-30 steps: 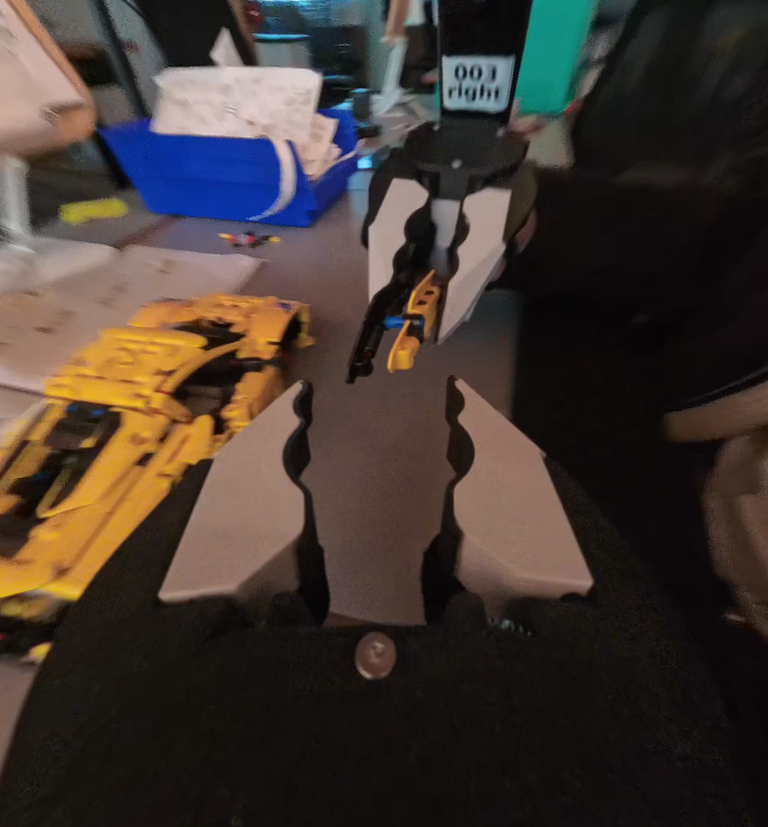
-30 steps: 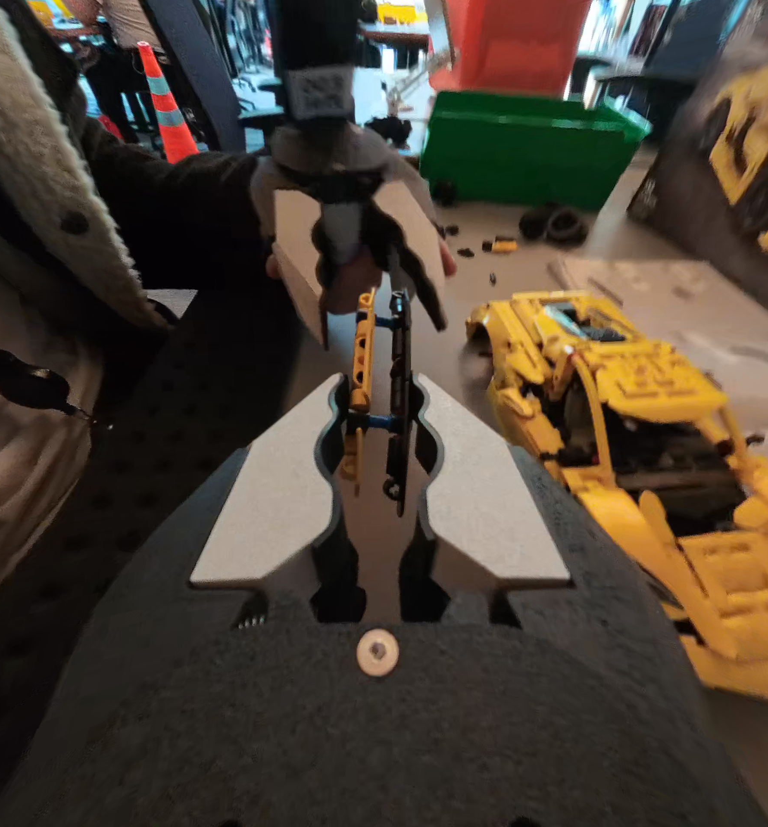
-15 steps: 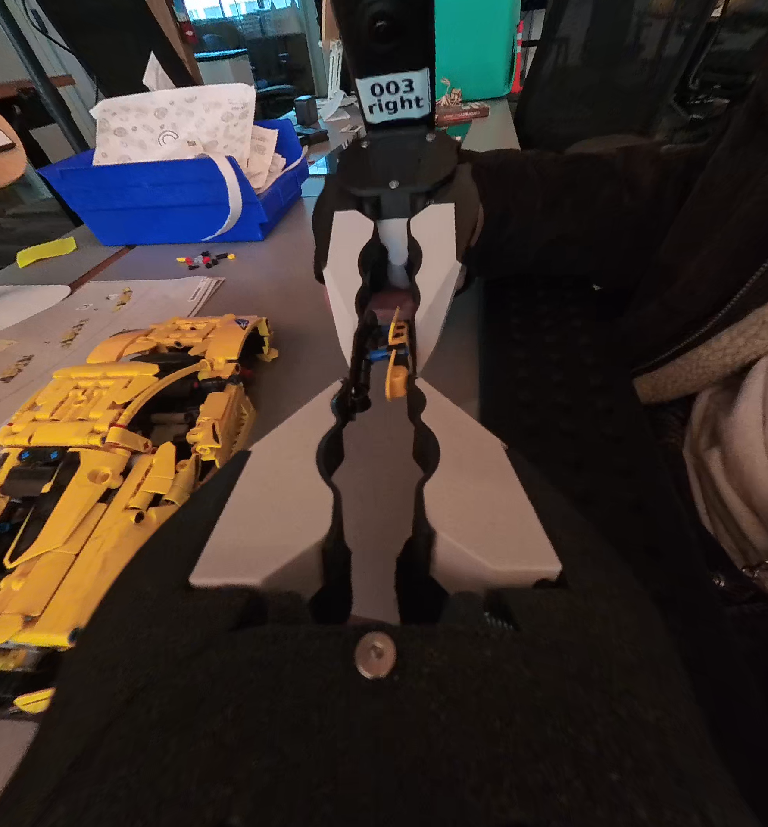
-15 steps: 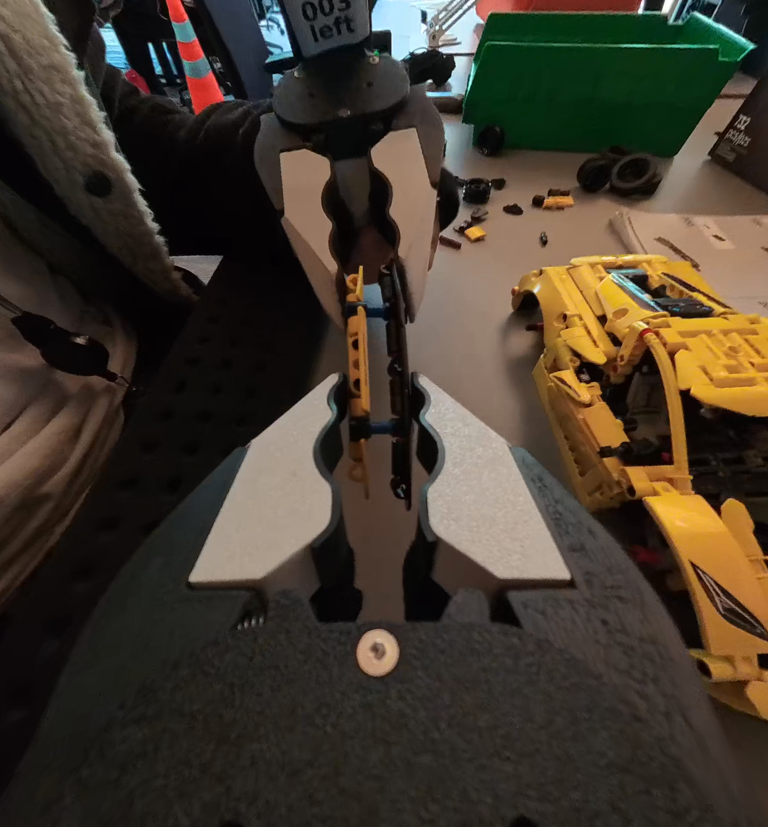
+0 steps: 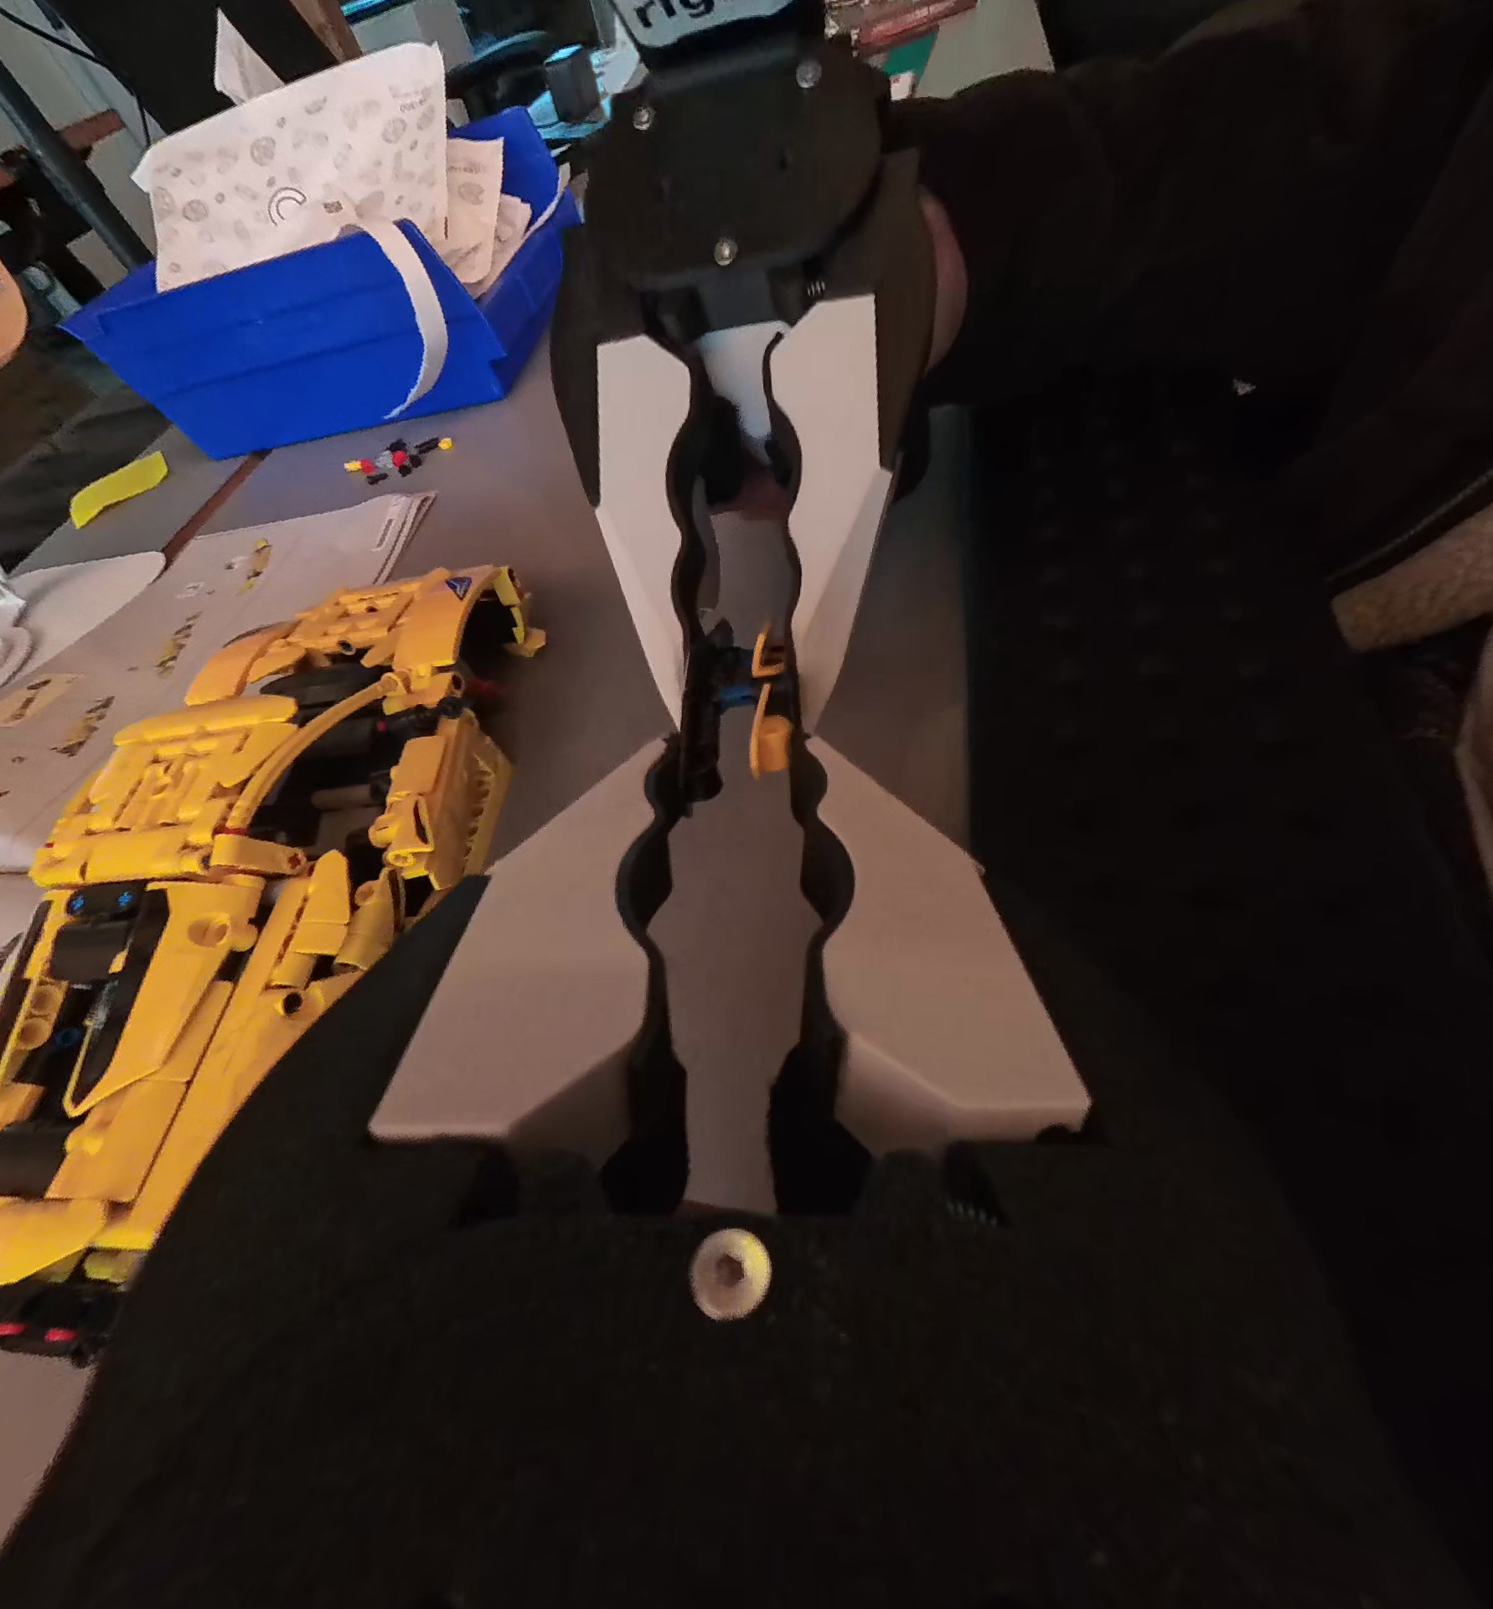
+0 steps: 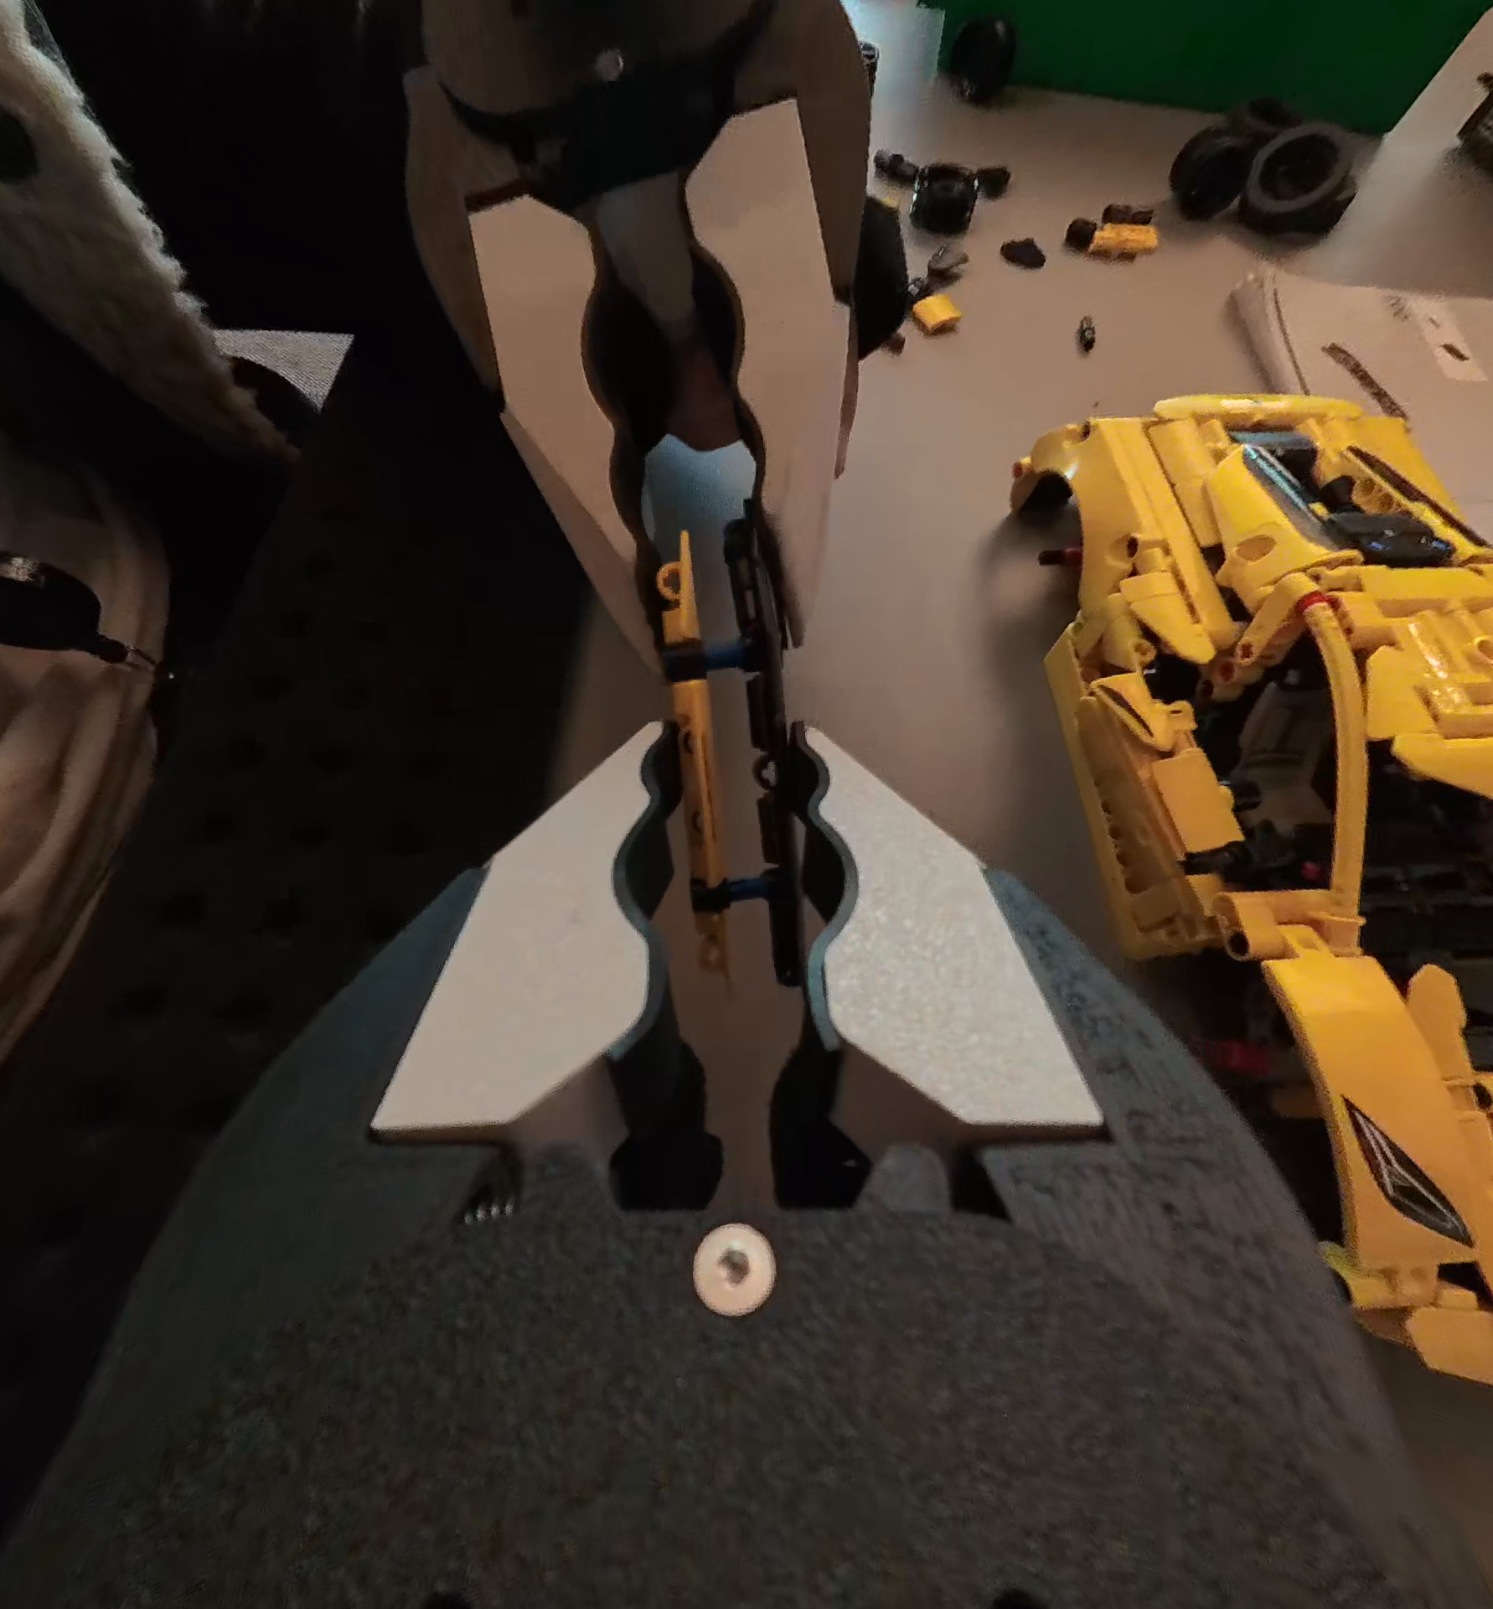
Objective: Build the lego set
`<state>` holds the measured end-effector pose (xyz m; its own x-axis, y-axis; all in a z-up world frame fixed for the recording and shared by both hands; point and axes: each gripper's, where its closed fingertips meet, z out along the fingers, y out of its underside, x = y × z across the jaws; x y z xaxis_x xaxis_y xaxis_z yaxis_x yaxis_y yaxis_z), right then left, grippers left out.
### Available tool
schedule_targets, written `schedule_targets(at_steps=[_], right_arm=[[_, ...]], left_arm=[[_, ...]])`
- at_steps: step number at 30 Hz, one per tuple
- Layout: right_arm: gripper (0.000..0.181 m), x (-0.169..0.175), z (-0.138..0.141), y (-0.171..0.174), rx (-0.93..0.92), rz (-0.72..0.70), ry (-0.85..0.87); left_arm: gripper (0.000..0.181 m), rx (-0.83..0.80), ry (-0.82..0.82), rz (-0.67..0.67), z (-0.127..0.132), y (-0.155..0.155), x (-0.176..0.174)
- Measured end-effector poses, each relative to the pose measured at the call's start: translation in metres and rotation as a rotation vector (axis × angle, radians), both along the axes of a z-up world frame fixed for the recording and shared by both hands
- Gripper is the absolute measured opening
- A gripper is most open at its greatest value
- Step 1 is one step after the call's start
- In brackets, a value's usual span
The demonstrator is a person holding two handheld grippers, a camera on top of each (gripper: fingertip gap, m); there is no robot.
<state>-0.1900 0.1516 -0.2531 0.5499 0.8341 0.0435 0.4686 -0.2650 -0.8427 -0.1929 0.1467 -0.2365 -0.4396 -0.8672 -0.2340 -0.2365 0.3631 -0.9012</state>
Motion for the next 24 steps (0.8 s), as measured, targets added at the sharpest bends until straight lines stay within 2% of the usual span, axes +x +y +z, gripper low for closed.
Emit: schedule_targets(at_steps=[4,5,11,14,17,18,24], right_arm=[[0.022,-0.001,0.0,-0.003,-0.014,0.01,0.003],[0.02,-0.002,-0.001,-0.003,-0.015,0.01,-0.005],[0.021,0.0,-0.002,0.0,0.021,0.002,-0.024],[0.023,0.0,0.006,0.002,-0.027,-0.025,0.082],[0.039,0.014,0.005,0.001,0.008,-0.052,0.049],[0.039,0.017,0.005,0.0,0.016,-0.057,0.051],[0.028,0.015,0.003,-0.004,0.023,-0.023,0.042]], left_arm=[[0.023,0.0,-0.002,-0.016,0.0,-0.003,-0.001],[0.017,0.014,0.0,-0.017,-0.001,-0.003,-0.001],[0.016,0.011,0.005,-0.004,-0.002,-0.001,0.0],[0.017,0.0,-0.023,0.005,0.004,0.002,0.0],[0.017,-0.037,-0.058,0.014,0.013,0.006,-0.002],[0.017,-0.061,-0.062,0.007,0.016,0.005,-0.003],[0.017,-0.076,-0.054,-0.006,0.015,0.004,-0.004]])
